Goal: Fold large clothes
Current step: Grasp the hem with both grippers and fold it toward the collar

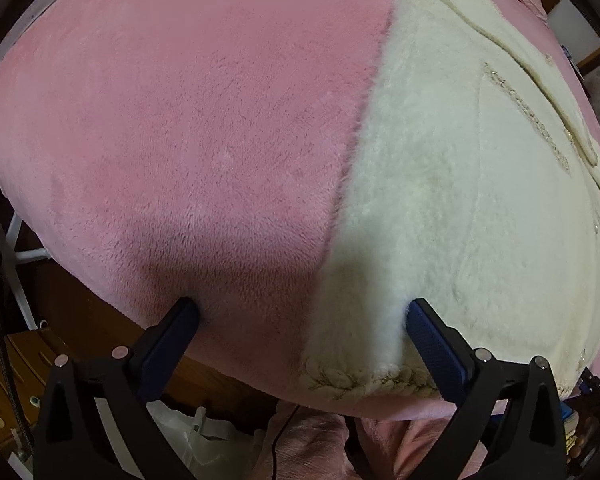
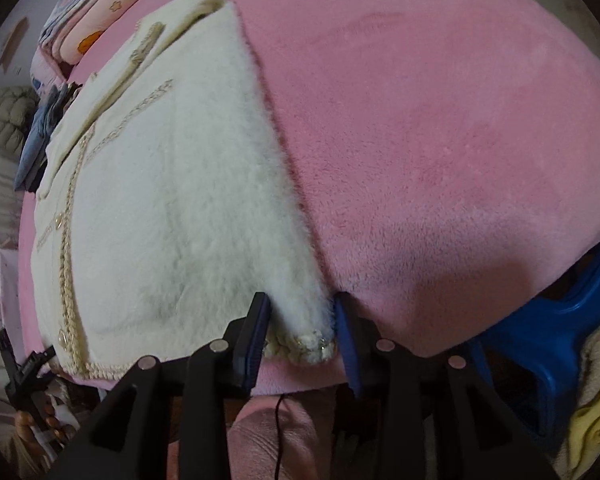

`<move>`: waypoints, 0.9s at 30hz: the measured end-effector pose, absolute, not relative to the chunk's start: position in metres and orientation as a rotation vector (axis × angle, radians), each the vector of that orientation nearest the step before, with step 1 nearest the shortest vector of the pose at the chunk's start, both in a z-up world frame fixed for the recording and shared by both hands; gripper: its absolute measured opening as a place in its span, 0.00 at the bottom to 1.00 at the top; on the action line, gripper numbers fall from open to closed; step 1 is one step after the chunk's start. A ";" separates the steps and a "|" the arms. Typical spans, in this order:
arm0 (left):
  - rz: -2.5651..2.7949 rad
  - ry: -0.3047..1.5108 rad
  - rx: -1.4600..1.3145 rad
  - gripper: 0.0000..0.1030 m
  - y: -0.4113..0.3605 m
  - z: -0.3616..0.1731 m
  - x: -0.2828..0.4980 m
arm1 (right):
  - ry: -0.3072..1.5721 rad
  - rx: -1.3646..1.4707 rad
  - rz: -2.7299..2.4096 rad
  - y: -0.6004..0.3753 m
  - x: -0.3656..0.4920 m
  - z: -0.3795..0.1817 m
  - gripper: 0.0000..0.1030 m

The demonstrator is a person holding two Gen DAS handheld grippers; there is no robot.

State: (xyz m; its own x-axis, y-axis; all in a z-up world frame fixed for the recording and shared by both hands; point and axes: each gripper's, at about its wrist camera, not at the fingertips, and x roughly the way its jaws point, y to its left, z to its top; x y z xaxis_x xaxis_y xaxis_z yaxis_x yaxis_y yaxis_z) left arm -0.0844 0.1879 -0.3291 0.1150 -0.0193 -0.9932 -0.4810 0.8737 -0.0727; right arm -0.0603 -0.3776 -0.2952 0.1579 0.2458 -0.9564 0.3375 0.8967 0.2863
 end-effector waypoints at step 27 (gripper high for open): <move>0.105 1.407 -0.677 0.07 0.192 -0.203 -0.023 | 1.178 0.293 0.076 -0.305 -0.022 -0.102 0.12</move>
State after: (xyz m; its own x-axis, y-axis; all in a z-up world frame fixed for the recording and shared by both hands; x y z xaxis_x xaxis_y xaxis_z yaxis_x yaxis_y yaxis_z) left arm -0.0231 0.1920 -0.2030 0.1923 -0.3190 -0.9281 -0.4537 0.8097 -0.3723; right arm -0.0215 -0.3050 -0.1023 0.3851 0.2105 -0.8985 0.0939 0.9596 0.2651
